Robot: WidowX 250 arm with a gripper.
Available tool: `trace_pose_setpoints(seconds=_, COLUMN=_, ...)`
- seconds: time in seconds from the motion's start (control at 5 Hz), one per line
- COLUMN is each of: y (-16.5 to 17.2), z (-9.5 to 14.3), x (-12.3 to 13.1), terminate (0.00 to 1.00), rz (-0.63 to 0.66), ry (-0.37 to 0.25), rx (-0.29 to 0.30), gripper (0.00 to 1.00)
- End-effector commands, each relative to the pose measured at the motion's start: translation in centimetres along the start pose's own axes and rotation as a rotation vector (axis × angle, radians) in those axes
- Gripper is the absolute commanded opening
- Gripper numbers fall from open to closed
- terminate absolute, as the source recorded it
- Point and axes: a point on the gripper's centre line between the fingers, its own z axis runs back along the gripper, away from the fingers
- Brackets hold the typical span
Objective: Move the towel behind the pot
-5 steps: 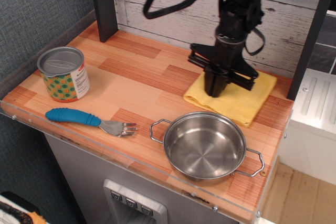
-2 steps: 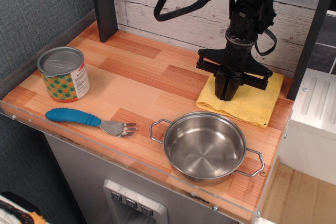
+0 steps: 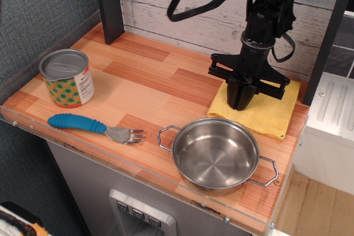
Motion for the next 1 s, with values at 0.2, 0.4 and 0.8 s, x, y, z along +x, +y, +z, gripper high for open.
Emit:
trace_pose_setpoints(seconds=0.2, y=0.4, z=5.5, x=2.2, terminate=0.0, rz=0.031, ry=-0.17, rx=-0.022, gripper=1.0)
trace_pose_setpoints(seconds=0.4, y=0.9, z=6.6, x=2.2, terminate=0.0, rz=0.063, ry=-0.184, rx=-0.006, gripper=1.0)
trace_pose_setpoints(seconds=0.8, y=3.3, z=9.2, x=0.9, terminate=0.0, rz=0.054, ry=-0.049, rx=-0.031, gripper=1.0)
